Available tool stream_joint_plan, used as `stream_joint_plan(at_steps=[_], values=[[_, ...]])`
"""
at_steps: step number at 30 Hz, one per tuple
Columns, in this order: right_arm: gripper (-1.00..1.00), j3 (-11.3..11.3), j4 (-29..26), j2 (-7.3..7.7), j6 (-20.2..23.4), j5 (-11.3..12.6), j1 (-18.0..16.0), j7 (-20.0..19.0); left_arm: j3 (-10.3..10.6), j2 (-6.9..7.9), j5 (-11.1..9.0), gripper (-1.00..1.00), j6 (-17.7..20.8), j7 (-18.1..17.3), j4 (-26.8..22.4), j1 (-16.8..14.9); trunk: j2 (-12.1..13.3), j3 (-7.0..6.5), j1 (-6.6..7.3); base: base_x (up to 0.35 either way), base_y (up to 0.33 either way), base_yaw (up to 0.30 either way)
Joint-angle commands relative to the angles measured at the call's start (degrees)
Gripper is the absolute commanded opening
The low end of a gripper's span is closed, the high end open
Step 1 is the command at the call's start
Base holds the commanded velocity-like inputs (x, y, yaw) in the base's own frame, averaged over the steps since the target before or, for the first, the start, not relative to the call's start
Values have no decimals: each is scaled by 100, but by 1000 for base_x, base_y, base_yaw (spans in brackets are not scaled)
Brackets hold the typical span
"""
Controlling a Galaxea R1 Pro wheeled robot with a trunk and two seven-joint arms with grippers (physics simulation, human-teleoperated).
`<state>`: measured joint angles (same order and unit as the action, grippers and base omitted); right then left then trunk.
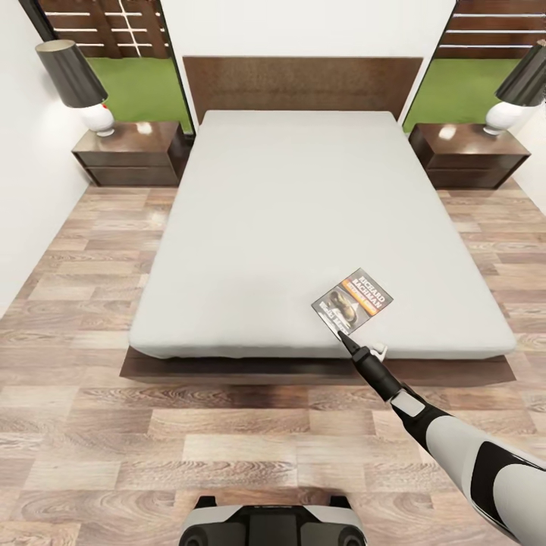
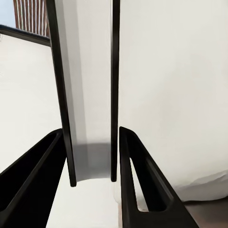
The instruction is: In the bedroom, move the book from the bed onto either nightstand, and place the two sandals side by side next to the bed.
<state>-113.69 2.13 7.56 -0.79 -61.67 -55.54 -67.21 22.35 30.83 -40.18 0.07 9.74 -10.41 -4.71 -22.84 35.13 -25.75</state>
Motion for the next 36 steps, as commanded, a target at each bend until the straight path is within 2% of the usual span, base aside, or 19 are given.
stream_joint_plan(at_steps=[1, 7, 13, 15, 16, 18, 21, 25, 30, 36], values=[[-100, -48, 6, 0, -10, -54, -1, 0, 52, -40, -51, 100, 5, 36, -119, -23, -8, -3, -3, 0, 0, 0], [-100, -48, 6, -12, -16, -59, -1, 4, 45, -251, -55, 100, -6, 43, -492, -316, -8, -58, -3, 0, 0, 0], [-100, -48, 6, -16, -20, -63, -1, 5, 77, -621, -23, 100, -39, 45, -567, -651, -8, -113, -3, 0, 0, 0], [-100, -48, 6, -16, -25, -63, -1, 5, 78, -672, -4, 100, -42, 45, -574, -690, -8, -131, -3, 0, 0, 0], [-100, -48, 6, -17, -32, -64, -1, 6, 79, -767, 64, 100, -45, 45, -589, -750, -8, -141, -3, 0, 0, 0], [-100, -48, 6, -17, -34, -64, -1, 6, 79, -814, 109, 100, -47, 45, -599, -772, -8, -159, -3, 0, 0, 0], [-100, -48, 6, -17, -39, -64, -1, 1, 79, -976, 241, 100, -54, 45, -626, -813, -8, -186, -3, 0, 0, 0], [-100, -48, 6, -17, -44, -64, 1, -2, 89, -1270, 401, 100, -64, 48, -641, -904, -8, -223, -3, 0, 0, 0], [-100, -48, 6, -18, -49, -65, 3, -3, 76, -1450, 678, 100, -77, 50, -626, -1047, -8, -269, -3, 0, 0, 0], [-100, -48, 6, -18, -51, -65, 1, -3, 79, -1611, 782, 100, -184, 51, -604, -1088, -8, -324, -3, 0, 0, 0]])
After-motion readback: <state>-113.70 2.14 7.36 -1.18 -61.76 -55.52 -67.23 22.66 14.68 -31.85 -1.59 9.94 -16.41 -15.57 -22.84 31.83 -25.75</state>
